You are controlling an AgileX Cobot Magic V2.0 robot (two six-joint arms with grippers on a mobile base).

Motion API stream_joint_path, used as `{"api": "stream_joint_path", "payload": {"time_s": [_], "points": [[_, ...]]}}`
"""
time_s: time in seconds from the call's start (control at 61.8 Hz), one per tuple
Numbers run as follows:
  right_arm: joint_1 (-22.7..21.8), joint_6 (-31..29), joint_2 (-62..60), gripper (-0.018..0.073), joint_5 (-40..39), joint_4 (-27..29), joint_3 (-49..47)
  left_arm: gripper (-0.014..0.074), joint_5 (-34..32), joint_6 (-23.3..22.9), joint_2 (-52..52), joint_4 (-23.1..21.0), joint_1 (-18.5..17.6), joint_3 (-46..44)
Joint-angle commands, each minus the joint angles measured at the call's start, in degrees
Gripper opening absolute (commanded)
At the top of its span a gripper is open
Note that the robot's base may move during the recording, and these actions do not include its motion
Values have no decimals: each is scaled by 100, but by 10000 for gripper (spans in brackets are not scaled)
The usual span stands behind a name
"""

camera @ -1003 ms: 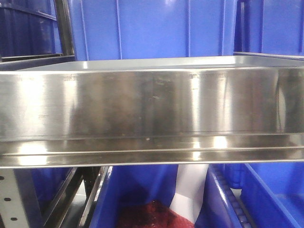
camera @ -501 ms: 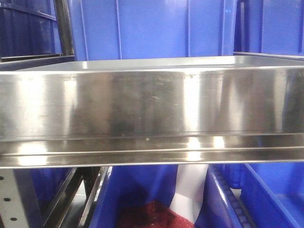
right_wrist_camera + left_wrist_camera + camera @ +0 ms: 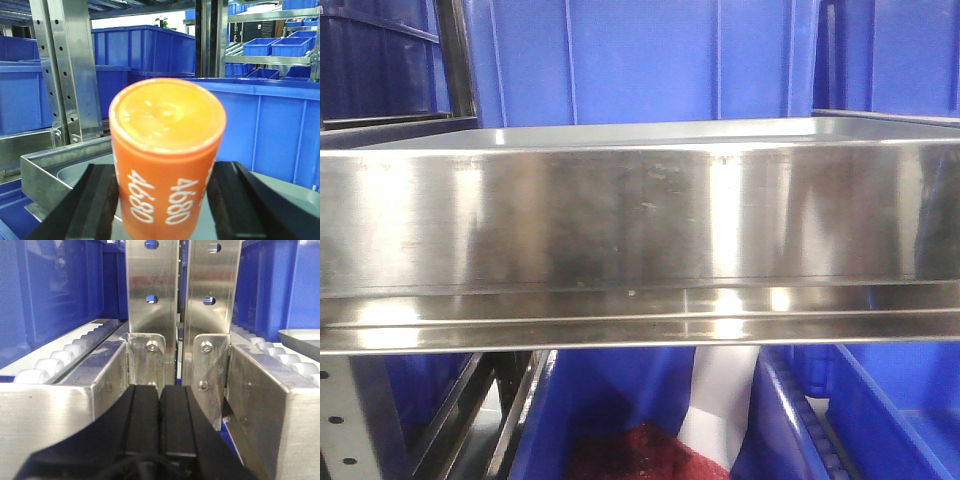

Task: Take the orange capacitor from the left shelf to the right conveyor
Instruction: 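Lift the orange cylinder up off the shelf with the right gripper, then drive the base to the red conveyor holding the cylinder in the right gripper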

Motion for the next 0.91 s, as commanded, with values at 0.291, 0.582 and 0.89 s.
{"api": "stream_joint_path", "payload": {"time_s": [0.291,0.582,0.89], "points": [[6,-24,44,49,-597,-60,-162,-105,-466,0,33,-34,9,-45],[6,-24,44,49,-597,-60,-162,-105,-466,0,33,-34,9,-45],[6,-24,44,49,-597,-60,-162,-105,-466,0,33,-34,9,-45]]}}
